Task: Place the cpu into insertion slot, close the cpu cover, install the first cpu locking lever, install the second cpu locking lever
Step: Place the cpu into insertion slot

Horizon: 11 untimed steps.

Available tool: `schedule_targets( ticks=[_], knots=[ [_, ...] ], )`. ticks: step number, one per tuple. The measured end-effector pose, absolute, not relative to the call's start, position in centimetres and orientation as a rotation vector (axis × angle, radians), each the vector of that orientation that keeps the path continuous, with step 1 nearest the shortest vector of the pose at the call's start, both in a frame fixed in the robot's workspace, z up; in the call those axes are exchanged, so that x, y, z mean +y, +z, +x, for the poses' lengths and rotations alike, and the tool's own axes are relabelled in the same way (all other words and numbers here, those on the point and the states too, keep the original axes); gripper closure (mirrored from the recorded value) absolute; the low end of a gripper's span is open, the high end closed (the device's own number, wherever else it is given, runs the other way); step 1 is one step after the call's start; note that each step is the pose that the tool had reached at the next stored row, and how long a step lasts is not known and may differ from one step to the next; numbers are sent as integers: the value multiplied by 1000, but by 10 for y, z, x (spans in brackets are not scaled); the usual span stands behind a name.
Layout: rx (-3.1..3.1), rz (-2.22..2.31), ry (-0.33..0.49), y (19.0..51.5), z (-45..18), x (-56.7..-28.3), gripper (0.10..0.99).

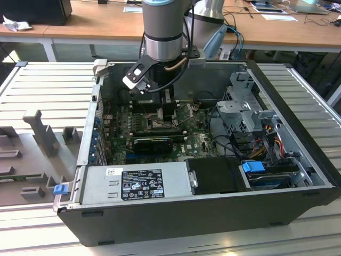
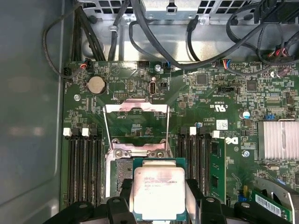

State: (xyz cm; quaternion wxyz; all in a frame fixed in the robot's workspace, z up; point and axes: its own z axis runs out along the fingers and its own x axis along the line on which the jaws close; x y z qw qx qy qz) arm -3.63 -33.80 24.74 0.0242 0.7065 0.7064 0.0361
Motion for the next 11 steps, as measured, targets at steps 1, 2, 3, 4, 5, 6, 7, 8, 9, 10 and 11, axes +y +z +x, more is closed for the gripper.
schedule_targets(
  ticks=[1, 2, 3, 4, 5, 6, 7, 8, 9, 10, 11],
  knots=[
    [2185, 2187, 112, 247, -36, -338, 557],
    [2185, 2187, 111, 246, -36, -338, 557],
    [2184, 2188, 111, 246, -36, -337, 557],
    [2183, 2189, 111, 245, -36, -337, 557],
    [2183, 2190, 111, 244, -36, -337, 557],
    [2182, 2190, 110, 244, -36, -337, 557],
    [2182, 2191, 110, 243, -36, -336, 557],
    [2181, 2192, 110, 243, -36, -336, 557],
    [2181, 2193, 110, 242, -36, -336, 557],
    [2180, 2193, 110, 242, -36, -335, 557],
    [2179, 2194, 109, 242, -36, -335, 557]
  ],
)
